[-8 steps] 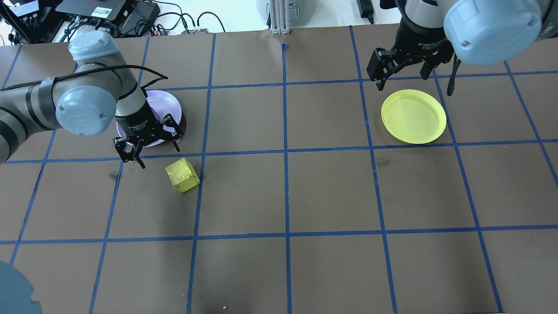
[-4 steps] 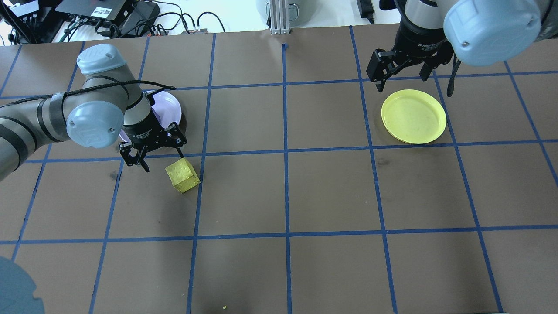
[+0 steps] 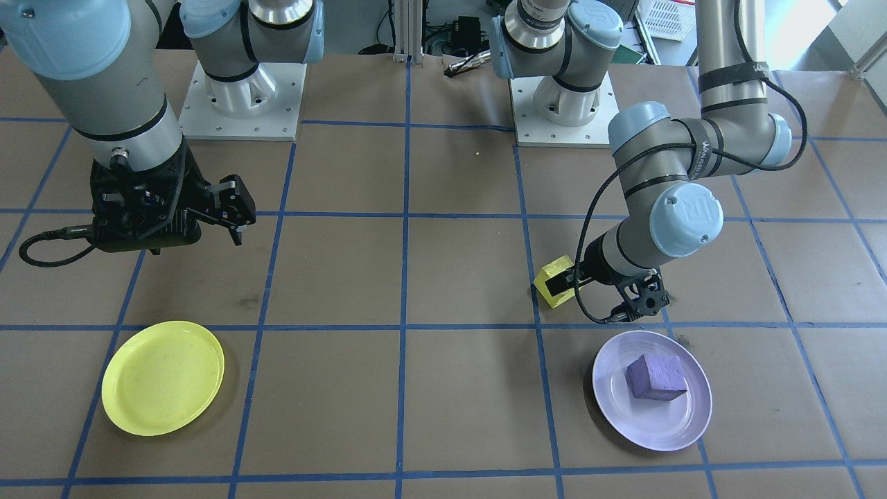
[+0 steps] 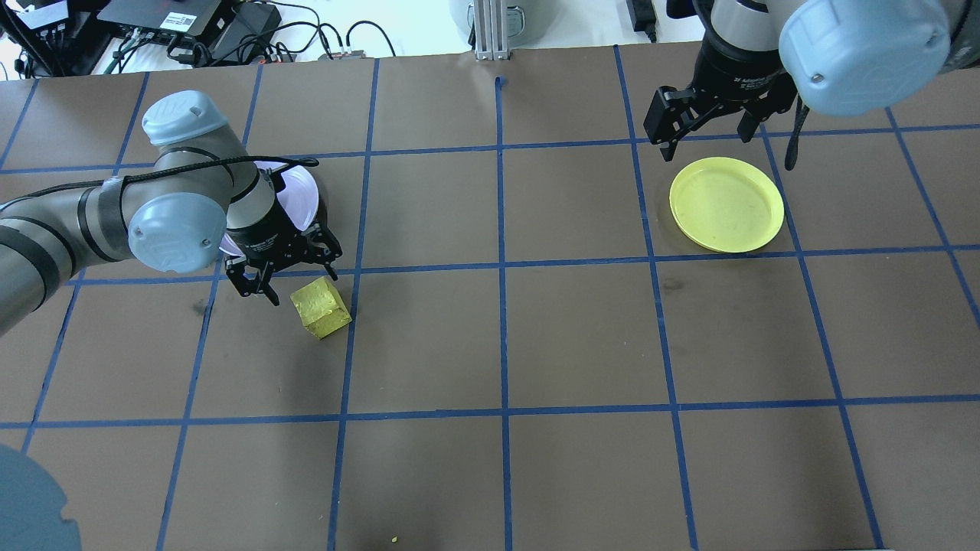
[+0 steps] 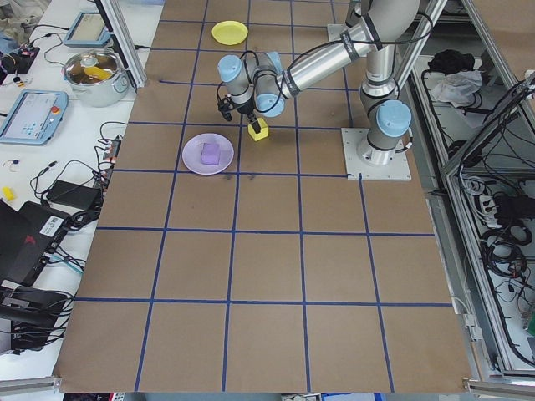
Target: Sort blocks by color into plates
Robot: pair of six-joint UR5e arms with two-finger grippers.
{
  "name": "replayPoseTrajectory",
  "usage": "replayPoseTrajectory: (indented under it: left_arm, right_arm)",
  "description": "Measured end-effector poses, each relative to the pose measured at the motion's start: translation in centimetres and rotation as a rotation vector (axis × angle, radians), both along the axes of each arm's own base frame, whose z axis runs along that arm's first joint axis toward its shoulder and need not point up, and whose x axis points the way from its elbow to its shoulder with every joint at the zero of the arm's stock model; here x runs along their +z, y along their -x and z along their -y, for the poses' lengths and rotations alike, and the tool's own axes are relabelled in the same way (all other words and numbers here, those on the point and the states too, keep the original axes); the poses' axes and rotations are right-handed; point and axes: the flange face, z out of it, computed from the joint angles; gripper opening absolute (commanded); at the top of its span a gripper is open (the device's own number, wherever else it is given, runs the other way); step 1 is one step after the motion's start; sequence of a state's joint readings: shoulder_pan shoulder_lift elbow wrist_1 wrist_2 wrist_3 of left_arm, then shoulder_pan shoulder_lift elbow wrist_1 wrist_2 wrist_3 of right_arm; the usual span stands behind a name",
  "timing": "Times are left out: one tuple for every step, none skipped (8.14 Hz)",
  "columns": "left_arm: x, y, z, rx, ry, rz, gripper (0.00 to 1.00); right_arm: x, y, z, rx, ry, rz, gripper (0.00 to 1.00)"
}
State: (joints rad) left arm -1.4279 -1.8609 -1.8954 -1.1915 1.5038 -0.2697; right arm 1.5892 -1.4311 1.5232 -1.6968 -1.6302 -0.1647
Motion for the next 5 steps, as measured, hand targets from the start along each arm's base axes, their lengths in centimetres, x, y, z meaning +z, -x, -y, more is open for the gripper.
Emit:
replayPoseTrajectory:
  left_arm:
    - [-0.5, 0.1, -0.4, -0.015, 0.000, -0.011, 1.00]
    - [-1.0, 0.1, -0.8, -0.040, -0.004, -0.019, 0.97]
    - [-1.5, 0.1, -1.1, -0.056, -0.008, -0.024, 0.96]
    - [-2.0, 0.1, -1.3, -0.062, -0.015, -0.027, 0.83]
    - [-2.9, 0.2, -1.6, -0.065, -0.016, -0.029, 0.52]
  right_arm:
    - [0.0, 0.0, 0.0, 0.000, 0.001, 0.000, 1.00]
    - [0.0, 0.0, 0.0, 0.001, 0.003, 0.000, 1.00]
    - [0.0, 0.0, 0.1, 0.000, 0.003, 0.000, 1.00]
    - [-0.1, 0.0, 0.1, 0.000, 0.002, 0.000, 1.00]
    - [-0.2, 0.0, 0.2, 0.001, 0.000, 0.000, 1.00]
